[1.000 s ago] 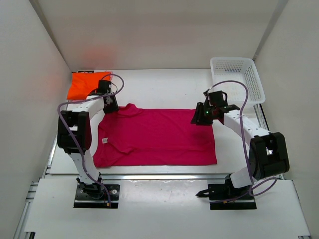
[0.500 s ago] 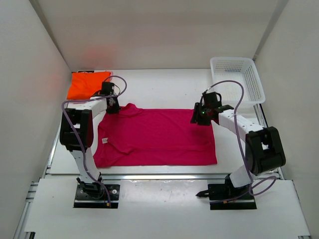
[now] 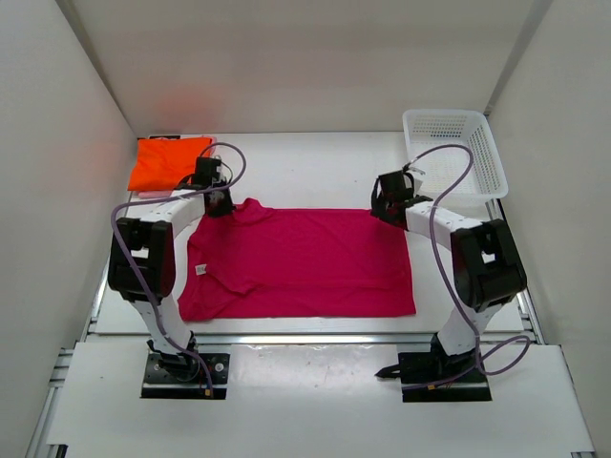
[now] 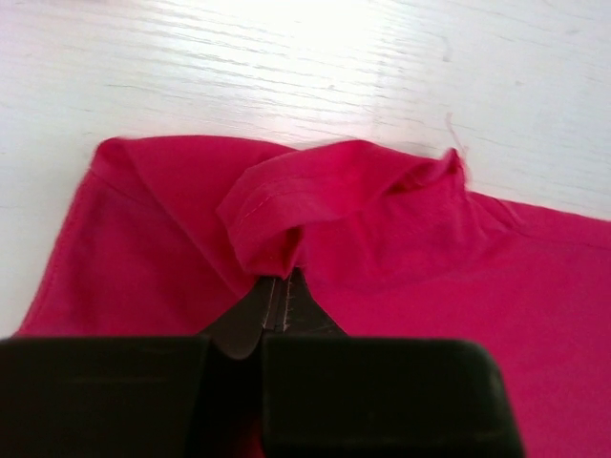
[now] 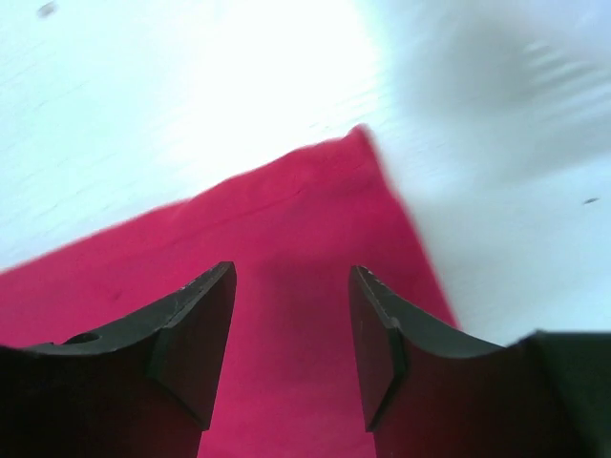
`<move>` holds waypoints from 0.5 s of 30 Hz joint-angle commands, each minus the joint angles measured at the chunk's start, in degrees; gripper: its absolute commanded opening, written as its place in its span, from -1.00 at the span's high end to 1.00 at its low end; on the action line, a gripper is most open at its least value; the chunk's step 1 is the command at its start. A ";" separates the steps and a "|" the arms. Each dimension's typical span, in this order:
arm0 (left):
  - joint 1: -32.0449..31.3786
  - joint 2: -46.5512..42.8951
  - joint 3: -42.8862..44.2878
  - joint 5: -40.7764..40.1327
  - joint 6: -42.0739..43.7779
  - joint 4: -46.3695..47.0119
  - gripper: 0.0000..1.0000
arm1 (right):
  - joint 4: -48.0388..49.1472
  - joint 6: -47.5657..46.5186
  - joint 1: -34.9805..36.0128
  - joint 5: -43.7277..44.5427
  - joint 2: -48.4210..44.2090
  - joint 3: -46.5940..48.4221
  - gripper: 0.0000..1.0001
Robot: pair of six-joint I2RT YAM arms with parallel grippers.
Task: Fold and stack the t-shirts
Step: Grap the side of the flattened tshirt furthest away from the robot with both arms
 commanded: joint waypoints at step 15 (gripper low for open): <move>0.12 -2.36 -2.09 4.50 -1.79 3.22 1.00 | 0.09 0.64 -4.64 8.27 7.85 8.58 -0.03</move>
